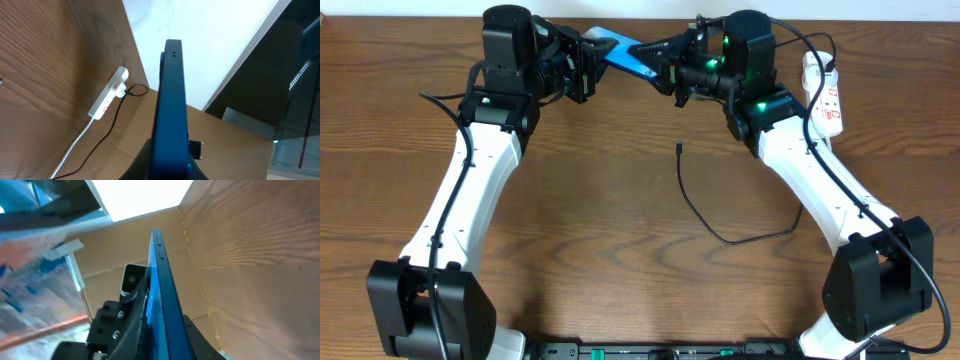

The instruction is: Plug charger to phone and switch on socket

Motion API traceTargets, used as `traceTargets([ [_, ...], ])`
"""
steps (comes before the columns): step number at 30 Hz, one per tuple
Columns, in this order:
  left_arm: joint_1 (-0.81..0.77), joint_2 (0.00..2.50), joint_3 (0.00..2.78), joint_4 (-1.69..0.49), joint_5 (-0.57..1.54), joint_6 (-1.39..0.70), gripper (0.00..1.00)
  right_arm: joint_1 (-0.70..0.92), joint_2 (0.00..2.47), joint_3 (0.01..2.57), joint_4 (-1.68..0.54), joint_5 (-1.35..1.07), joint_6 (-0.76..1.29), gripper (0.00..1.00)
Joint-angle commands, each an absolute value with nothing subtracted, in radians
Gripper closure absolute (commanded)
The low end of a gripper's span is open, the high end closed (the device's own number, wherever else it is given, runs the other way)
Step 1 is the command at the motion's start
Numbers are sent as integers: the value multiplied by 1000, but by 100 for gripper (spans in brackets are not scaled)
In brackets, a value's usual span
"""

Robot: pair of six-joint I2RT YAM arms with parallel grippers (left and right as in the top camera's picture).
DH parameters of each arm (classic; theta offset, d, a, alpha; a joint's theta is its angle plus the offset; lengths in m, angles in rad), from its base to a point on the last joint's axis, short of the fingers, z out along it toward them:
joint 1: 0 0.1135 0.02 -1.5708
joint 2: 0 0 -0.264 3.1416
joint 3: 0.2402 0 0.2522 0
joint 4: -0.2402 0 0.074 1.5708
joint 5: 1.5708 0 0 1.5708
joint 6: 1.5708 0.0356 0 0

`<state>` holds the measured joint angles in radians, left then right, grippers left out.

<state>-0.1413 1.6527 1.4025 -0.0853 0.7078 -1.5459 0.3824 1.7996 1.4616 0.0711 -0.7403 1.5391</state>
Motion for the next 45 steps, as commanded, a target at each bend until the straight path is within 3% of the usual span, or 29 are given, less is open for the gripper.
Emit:
traceTargets([
  [1, -141, 1633, 1426, -71, 688, -1539, 93, 391, 1784, 1458, 67, -831, 1325, 80],
  [12, -141, 1633, 1426, -266, 698, -1309, 93, 273, 1783, 1458, 62, -899, 1016, 53],
  [25, -141, 1633, 1426, -492, 797, -987, 93, 249, 1783, 1458, -304, -777, 651, 50],
  [27, -141, 1633, 1426, -494, 862, -940, 93, 253, 1783, 1458, -397, -707, 615, 55],
  [37, -92, 1633, 1426, -553, 1093, -921, 93, 373, 1786, 1554, -835, -199, 473, 57],
  [45, 66, 1633, 1426, -568, 1119, -917, 93, 402, 1809, 1577, -823, -103, 466, 60],
])
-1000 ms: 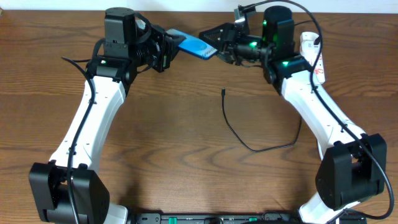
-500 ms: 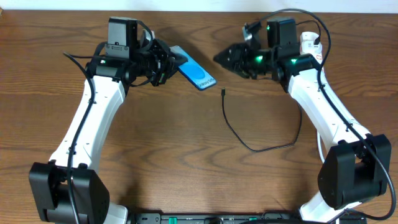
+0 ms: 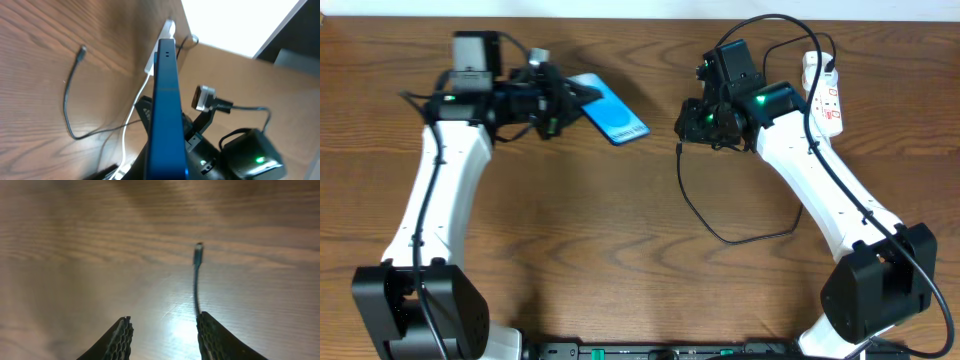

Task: Plug charger to phone and switch on socket
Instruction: 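Release the right gripper and hold the phone with the left gripper, then move the right gripper down to the black cable's USB-C plug and grasp it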

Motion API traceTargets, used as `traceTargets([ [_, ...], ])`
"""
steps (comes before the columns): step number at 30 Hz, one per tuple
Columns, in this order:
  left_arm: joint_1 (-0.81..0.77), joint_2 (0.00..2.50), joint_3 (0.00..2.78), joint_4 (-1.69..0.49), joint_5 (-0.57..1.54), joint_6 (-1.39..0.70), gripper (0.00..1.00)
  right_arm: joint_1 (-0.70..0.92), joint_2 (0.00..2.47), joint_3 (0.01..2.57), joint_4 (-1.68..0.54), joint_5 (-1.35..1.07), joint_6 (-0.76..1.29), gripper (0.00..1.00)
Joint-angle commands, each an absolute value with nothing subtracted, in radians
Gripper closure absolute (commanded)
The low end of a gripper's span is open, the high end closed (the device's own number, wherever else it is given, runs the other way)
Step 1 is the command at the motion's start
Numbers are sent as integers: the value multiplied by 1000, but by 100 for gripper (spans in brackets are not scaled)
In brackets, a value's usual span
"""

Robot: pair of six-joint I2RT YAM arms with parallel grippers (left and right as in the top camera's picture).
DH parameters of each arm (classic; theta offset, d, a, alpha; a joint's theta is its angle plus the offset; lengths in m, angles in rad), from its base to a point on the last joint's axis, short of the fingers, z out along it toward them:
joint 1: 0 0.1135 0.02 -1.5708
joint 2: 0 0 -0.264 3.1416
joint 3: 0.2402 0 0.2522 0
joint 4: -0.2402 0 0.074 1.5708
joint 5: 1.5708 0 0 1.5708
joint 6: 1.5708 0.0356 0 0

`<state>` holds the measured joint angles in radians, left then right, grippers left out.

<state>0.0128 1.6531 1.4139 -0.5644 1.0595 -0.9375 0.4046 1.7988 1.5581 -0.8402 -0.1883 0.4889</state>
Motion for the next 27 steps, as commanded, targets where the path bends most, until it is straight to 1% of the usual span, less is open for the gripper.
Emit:
traceTargets([
  [1, 83, 1633, 1426, -568, 1119, -917, 93, 402, 1822, 1577, -814, -103, 465, 60],
  [7, 141, 1633, 1426, -568, 1119, -908, 93, 416, 1933, 1577, -763, -92, 443, 65],
  [11, 144, 1633, 1426, -569, 1118, -891, 93, 431, 2002, 1577, -723, -36, 444, 69],
  [15, 144, 1633, 1426, -572, 1118, -891, 93, 435, 2039, 1577, -703, -28, 448, 72],
  [19, 144, 1633, 1426, -577, 1118, -886, 93, 440, 2074, 1576, -699, -28, 455, 78],
  [23, 144, 1633, 1426, -576, 1118, -886, 93, 449, 2105, 1576, -699, -28, 456, 79],
  [27, 144, 1633, 1426, -579, 1118, -886, 93, 453, 2142, 1575, -698, -28, 465, 82],
])
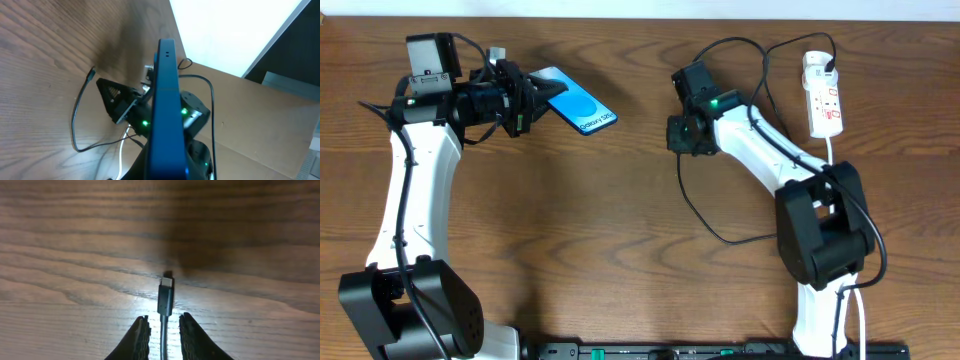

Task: Plug charger to phone and switch on socket
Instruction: 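Move the right gripper down to the black cable's USB-C plug and grasp it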

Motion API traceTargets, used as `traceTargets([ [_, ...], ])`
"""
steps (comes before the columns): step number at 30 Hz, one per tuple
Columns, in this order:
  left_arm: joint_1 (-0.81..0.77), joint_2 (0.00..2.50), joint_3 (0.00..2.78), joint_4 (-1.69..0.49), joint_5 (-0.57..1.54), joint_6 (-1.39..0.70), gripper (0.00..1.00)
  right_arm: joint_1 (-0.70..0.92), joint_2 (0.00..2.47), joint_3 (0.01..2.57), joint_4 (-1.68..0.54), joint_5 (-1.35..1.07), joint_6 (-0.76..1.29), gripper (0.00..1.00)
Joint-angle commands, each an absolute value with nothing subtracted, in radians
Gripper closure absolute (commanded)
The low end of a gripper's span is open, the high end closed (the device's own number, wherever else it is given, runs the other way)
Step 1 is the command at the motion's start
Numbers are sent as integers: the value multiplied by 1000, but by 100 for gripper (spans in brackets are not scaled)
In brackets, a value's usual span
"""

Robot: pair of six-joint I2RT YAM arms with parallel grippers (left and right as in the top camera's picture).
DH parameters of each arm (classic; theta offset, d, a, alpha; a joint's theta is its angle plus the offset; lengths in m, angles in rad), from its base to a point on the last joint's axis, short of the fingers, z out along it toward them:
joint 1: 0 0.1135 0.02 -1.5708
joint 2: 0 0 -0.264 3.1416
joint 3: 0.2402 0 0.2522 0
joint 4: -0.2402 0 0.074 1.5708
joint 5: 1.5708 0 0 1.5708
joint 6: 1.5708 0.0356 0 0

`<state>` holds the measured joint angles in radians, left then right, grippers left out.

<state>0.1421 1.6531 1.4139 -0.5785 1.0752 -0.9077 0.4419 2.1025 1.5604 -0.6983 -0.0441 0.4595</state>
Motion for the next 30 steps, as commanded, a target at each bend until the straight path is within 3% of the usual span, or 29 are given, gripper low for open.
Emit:
traceTargets([
  [1, 144, 1633, 1426, -579, 1118, -886, 93, 453, 2146, 1575, -696, -28, 467, 83],
  [30, 144, 1633, 1426, -580, 1114, -884, 93, 468, 2194, 1549, -683, -29, 471, 83],
])
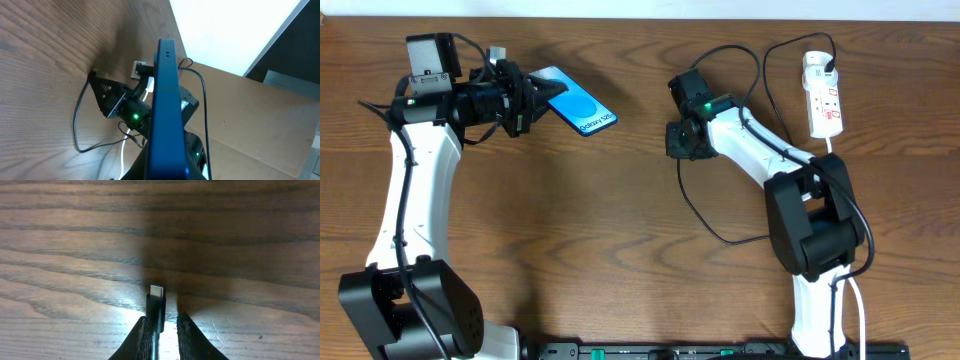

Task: Plug charger to phone and switch on socket
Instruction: 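Move the right gripper down to the black cable's USB-C plug and grasp it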

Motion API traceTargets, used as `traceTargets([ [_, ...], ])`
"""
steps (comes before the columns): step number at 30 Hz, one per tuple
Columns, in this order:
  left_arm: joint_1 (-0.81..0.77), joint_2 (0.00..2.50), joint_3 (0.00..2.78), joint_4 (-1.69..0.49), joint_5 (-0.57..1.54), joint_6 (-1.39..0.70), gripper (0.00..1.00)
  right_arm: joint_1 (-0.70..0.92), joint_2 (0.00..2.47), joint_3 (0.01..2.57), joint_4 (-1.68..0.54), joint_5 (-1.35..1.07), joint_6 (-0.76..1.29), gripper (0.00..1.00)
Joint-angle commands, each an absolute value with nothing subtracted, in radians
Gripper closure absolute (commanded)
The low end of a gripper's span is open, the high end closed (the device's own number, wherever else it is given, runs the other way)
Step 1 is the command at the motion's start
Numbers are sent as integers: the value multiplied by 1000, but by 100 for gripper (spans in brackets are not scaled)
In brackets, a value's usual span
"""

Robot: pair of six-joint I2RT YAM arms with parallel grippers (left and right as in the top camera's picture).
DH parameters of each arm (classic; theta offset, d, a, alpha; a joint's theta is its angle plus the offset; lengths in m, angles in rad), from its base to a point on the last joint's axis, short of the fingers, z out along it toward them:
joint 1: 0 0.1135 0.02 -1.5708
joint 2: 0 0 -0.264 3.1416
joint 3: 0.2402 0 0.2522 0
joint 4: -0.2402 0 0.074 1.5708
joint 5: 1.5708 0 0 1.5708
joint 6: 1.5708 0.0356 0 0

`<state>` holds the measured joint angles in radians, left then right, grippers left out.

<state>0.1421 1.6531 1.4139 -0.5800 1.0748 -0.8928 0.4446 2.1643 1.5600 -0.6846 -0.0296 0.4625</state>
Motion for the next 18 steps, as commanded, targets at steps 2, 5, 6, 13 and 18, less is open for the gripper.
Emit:
traceTargets([
  [2, 144, 1633, 1426, -580, 1114, -884, 93, 471, 2196, 1549, -683, -29, 474, 83],
  [5, 144, 1633, 1426, -580, 1114, -884, 93, 479, 2196, 1549, -684, -28, 474, 83],
  [6, 144, 1633, 1426, -580, 1114, -884, 93, 481, 2196, 1549, -684, -25, 474, 83],
  [13, 144, 1633, 1426, -580, 1114, -884, 93, 487, 2196, 1541, -684, -5, 474, 82],
  [18, 144, 1633, 1426, -580, 1114, -884, 93, 487, 2196, 1526, -686, -5, 474, 82],
])
